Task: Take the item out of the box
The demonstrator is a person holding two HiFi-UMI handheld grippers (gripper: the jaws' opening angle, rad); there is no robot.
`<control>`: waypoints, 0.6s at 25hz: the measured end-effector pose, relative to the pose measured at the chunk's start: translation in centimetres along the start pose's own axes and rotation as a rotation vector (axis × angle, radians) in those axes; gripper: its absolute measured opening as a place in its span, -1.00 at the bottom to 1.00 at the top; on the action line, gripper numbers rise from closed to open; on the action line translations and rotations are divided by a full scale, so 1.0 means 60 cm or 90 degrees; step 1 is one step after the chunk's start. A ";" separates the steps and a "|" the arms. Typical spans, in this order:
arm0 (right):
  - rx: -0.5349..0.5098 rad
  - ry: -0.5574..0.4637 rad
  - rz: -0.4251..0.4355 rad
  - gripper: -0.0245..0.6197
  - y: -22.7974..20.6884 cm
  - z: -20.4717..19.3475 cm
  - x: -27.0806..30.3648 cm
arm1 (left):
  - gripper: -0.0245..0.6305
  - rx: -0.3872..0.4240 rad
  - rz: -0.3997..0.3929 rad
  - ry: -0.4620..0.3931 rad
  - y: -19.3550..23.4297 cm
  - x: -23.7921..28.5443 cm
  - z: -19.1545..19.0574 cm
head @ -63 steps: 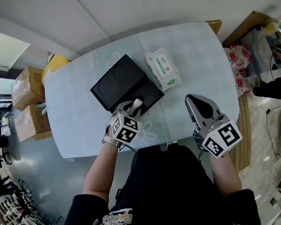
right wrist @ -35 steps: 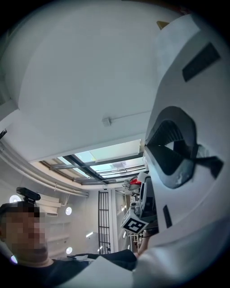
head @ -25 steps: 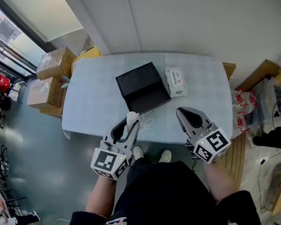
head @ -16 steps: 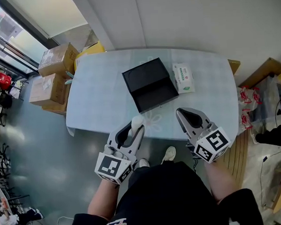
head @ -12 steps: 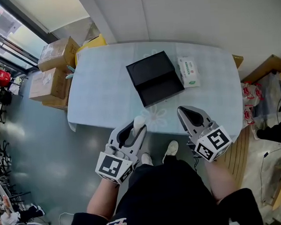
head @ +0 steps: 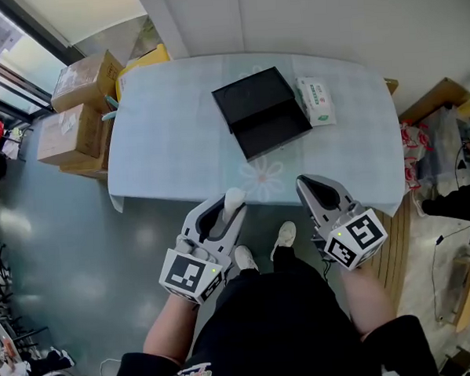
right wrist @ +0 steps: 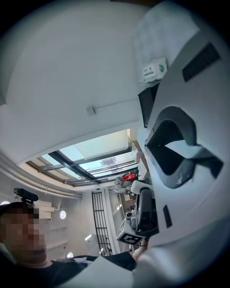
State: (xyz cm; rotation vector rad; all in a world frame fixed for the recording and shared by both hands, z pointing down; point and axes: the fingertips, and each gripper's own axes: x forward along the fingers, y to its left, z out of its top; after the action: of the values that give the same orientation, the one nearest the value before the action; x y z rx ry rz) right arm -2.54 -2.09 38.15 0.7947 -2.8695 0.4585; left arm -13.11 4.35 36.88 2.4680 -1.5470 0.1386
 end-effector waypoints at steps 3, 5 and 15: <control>-0.003 0.000 -0.022 -0.90 0.017 -0.007 -0.017 | -0.52 -0.002 -0.015 0.003 -0.008 -0.014 -0.013; -0.006 0.000 -0.036 -0.90 0.026 -0.011 -0.030 | -0.52 -0.003 -0.027 -0.003 -0.012 -0.020 -0.020; -0.009 -0.021 -0.099 -0.90 0.056 -0.009 -0.095 | -0.52 0.006 -0.078 -0.010 -0.045 -0.033 -0.012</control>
State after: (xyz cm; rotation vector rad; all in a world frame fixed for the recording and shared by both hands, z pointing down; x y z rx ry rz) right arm 0.59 3.55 36.67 1.0223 -2.8094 0.4102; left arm -11.49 7.38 36.81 2.5686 -1.3986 0.1064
